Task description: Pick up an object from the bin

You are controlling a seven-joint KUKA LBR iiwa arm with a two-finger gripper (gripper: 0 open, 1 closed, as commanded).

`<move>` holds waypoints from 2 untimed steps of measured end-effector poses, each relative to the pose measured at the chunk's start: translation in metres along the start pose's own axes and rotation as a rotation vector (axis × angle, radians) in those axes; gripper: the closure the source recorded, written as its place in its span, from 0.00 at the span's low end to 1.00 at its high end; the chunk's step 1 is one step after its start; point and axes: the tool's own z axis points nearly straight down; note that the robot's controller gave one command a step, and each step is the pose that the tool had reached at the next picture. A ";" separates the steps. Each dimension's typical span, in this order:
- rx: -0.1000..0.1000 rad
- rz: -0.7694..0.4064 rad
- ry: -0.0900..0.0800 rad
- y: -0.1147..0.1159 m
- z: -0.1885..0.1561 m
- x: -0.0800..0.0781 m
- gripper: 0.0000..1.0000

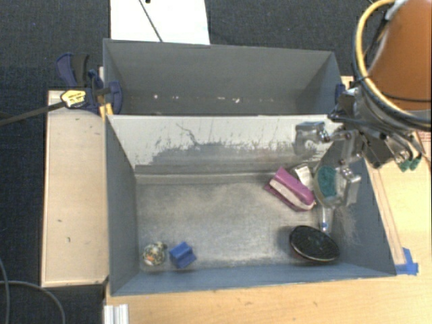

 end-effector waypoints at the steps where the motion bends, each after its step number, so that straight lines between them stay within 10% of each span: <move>1: -0.006 0.058 0.015 0.027 0.148 -0.008 0.00; 2: -0.004 -0.018 0.016 -0.037 0.245 0.021 0.00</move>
Offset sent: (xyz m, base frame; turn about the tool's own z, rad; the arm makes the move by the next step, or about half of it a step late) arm 0.0002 0.0270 -0.1440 0.0592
